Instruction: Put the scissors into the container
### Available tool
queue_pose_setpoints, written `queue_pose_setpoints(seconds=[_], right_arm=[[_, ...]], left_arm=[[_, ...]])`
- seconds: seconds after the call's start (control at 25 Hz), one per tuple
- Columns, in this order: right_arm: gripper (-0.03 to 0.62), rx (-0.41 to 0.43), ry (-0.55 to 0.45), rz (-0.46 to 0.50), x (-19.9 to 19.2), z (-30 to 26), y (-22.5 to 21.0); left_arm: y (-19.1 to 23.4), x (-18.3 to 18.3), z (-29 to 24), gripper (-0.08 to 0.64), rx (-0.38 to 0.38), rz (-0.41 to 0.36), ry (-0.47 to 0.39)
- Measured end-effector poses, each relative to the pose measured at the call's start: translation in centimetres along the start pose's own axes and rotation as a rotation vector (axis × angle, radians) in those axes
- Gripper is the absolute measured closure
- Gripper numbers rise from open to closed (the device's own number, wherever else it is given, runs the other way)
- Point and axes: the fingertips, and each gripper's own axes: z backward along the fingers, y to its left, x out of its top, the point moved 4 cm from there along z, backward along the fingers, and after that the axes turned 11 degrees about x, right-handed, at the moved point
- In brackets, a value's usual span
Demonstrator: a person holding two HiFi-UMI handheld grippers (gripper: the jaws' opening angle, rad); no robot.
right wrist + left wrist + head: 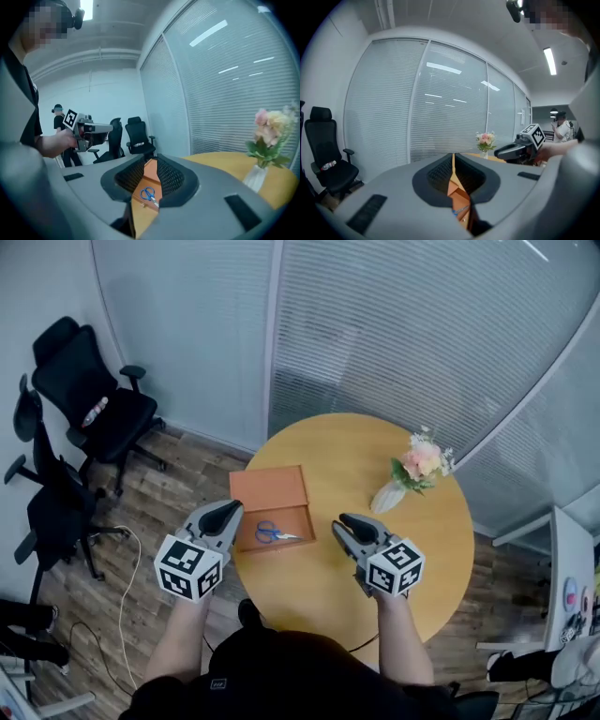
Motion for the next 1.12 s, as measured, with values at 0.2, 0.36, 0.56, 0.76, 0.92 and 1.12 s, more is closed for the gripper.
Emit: queue_pose_setpoints(seconds=[0.2,0.36,0.56,0.76,0.92,1.12], right_arm=[[0.503,-0.071,-0.158,0.046,2.4,7.4,1.4],[0.536,-0.174,-0.255,0.098,3.0,12.3,2.1],[0.551,-0.269,-0.36,0.121,3.4,16.3,2.6],[0.554,-0.31,-0.456,0.113,4.3,17.5,2.6],[0.557,-0.303,-0.452,0.163,5.2,16.8,3.1],[0.557,-0.297,-0.435,0.168,4.9,16.4,2.9]], left_arm=[[-2.7,1.9,0.1,0.534,-0.037,-0.022,-0.032],[-4.1,2.6,-0.2,0.534,-0.05,-0.03,-0.053],[-4.7,2.7,-0.1,0.534,-0.048,-0.03,-0.063],[-5.3,2.4,-0.2,0.534,-0.056,-0.025,-0.056],[-5.2,2.3,-0.1,0.534,-0.056,-0.027,-0.057],[-5.0,2.1,-0.2,0.534,-0.049,-0.025,-0.052]])
